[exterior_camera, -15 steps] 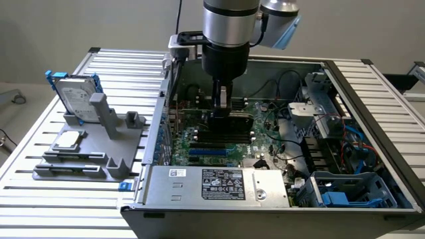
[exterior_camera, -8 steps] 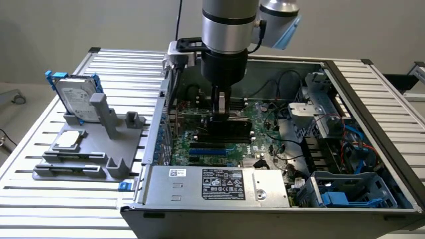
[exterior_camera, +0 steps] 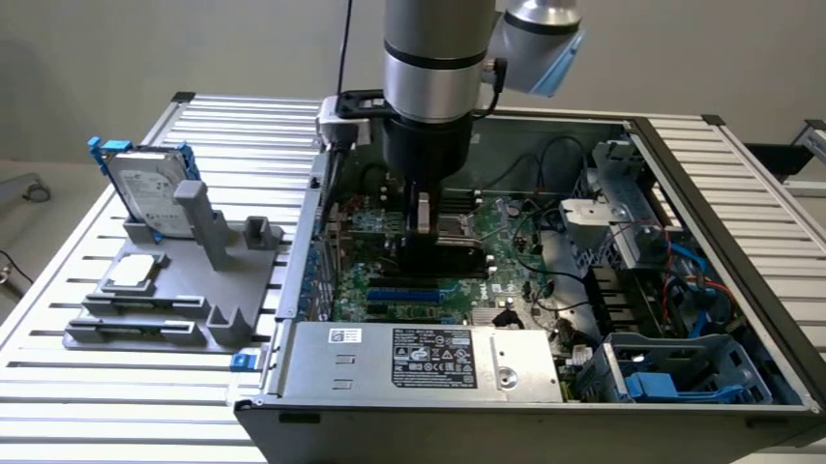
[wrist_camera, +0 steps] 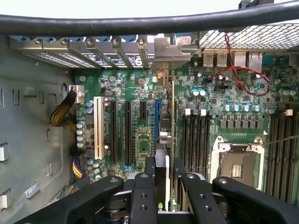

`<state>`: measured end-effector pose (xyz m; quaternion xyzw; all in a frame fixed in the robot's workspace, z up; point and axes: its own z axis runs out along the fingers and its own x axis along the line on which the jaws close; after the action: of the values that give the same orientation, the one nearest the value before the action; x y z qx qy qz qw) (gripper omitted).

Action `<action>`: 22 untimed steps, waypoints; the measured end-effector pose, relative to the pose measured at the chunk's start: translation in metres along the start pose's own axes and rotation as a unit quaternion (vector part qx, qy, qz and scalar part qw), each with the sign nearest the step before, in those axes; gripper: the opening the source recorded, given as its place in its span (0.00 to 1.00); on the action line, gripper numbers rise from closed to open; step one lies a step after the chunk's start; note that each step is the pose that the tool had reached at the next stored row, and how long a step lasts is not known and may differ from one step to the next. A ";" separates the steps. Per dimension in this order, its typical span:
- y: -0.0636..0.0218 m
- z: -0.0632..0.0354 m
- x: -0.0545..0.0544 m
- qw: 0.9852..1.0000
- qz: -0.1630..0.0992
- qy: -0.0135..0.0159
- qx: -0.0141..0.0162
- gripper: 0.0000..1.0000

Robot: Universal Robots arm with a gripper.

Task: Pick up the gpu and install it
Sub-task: 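Insert the gpu into the slot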

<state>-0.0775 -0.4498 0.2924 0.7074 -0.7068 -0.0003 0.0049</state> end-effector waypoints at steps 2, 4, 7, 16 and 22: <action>0.0017 0.0030 0.000 1.000 0.000 0.000 0.000 0.26; 0.0022 0.0040 0.000 1.000 0.000 0.000 0.000 0.26; 0.0023 0.0041 0.000 1.000 0.000 0.000 0.000 0.26; 0.0033 0.0101 0.003 1.000 0.000 0.000 0.000 0.26; 0.0062 0.0141 0.004 1.000 0.000 0.000 0.000 0.26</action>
<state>-0.0839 -0.4543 0.2784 0.7074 -0.7068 -0.0004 0.0050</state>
